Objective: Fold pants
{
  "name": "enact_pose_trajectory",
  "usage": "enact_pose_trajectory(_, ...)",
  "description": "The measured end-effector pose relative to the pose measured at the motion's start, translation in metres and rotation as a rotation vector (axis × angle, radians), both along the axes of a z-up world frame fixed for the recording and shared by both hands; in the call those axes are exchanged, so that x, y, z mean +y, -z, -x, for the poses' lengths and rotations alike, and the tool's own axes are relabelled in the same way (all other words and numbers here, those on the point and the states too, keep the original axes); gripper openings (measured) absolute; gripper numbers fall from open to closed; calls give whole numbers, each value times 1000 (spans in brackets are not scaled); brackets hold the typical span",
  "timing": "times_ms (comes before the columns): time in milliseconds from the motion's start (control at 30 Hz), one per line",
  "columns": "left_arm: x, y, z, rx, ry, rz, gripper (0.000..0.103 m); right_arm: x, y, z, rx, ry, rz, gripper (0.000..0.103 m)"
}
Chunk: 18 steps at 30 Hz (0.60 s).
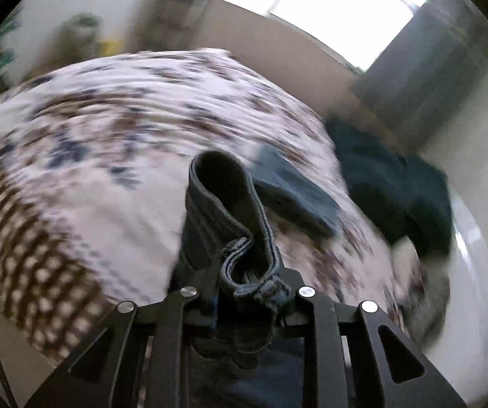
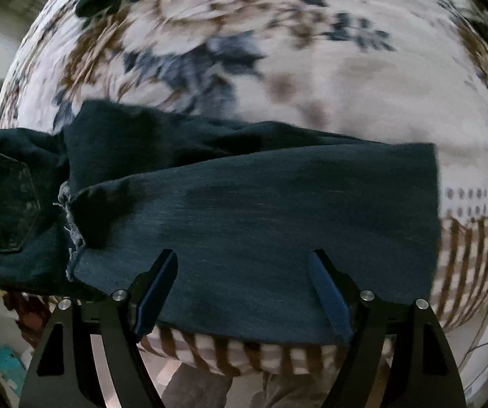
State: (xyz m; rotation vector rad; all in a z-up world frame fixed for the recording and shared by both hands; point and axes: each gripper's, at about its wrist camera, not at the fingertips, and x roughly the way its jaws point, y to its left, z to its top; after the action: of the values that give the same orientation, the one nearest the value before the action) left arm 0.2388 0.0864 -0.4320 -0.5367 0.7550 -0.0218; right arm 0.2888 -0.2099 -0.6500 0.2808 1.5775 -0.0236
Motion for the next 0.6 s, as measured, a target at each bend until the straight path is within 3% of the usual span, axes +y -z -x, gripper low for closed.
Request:
enact_pose_trajectory(133,-96,12,-9,54,220,-67,20,-43,-15,10,-11,56,2,82)
enact_pose_trajectory(267,-193,76,-24,209,405,-266,20,-88,-22,18,-21,96,27,82)
enact_pose_trajectory(400,-232,125,-34,316,468,-394,20,-137,-25,27,-18,112,55,82)
enact_pose_trajectory(600,-259,148,-29,363,525,-557,20,-179,-30,38,-19,125,76,82)
